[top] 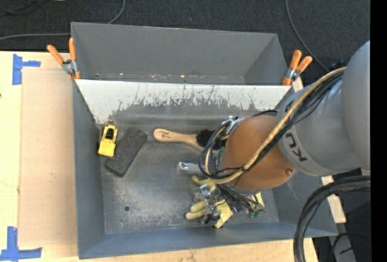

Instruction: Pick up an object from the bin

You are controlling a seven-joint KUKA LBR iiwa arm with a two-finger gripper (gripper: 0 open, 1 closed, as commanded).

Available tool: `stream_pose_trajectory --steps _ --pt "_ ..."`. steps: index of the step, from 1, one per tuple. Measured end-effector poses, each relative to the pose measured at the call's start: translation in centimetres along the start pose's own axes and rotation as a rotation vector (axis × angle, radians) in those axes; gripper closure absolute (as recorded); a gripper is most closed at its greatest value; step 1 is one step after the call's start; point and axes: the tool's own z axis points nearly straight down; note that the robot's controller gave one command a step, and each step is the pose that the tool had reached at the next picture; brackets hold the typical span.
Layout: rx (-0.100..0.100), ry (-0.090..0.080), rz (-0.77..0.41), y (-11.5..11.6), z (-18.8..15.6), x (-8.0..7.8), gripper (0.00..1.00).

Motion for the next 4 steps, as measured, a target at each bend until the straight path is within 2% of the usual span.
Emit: stream_pose_trajectory --steps 1,2,3,4 --pt "0.0 0.0 -0.001 -0.1 0.0 0.1 1.0" --pt "-0.001 0.004 -0.108 -2.5 0.0 1.4 1.0" --pt "-0.003 0.002 -0.035 -1.0 -0.3 -0.5 1.0" --pt "-0.004 0.007 -0.107 -2.4 -0.7 1.0 1.0"
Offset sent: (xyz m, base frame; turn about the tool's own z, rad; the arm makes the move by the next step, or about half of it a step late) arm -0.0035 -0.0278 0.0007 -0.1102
